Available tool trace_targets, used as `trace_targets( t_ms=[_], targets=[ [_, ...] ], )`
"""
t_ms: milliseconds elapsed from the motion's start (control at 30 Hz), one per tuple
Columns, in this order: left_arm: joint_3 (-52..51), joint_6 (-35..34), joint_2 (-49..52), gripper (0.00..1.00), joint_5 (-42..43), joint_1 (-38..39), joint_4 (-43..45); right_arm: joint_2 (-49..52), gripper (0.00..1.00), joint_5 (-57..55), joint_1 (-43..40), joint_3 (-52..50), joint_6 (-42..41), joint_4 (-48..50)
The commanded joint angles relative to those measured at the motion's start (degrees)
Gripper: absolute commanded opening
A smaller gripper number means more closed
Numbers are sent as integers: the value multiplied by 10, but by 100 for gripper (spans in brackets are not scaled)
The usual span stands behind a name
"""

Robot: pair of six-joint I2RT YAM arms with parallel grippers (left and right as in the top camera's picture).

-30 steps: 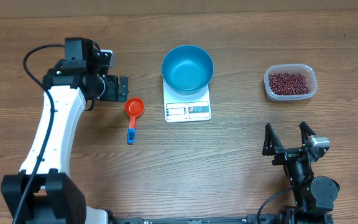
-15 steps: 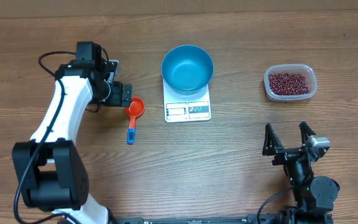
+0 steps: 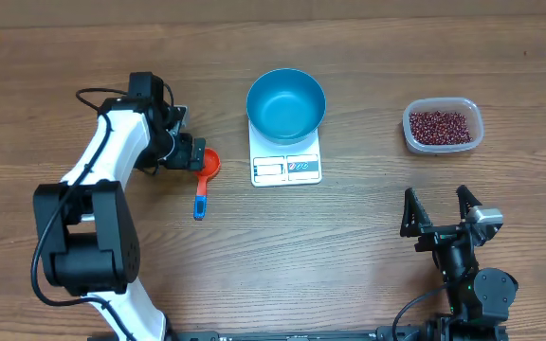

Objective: Scoop item into bowl and weigh 150g on scale
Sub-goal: 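Move the left gripper forward over the red scoop, then lower the left gripper and close it on the red scoop's rim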

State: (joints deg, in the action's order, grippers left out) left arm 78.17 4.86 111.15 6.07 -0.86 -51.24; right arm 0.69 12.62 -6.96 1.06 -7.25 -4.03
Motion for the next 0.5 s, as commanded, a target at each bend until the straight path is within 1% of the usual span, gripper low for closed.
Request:
trace_targets(
  t_ms=[0,467],
  targets=[
    [13,13,22,100,10,-2,1,-5,100,-5,4,-6,2,3],
    [13,14,38,99,10,-2,6,-5,100,-5,4,-6,2,3]
  ],
)
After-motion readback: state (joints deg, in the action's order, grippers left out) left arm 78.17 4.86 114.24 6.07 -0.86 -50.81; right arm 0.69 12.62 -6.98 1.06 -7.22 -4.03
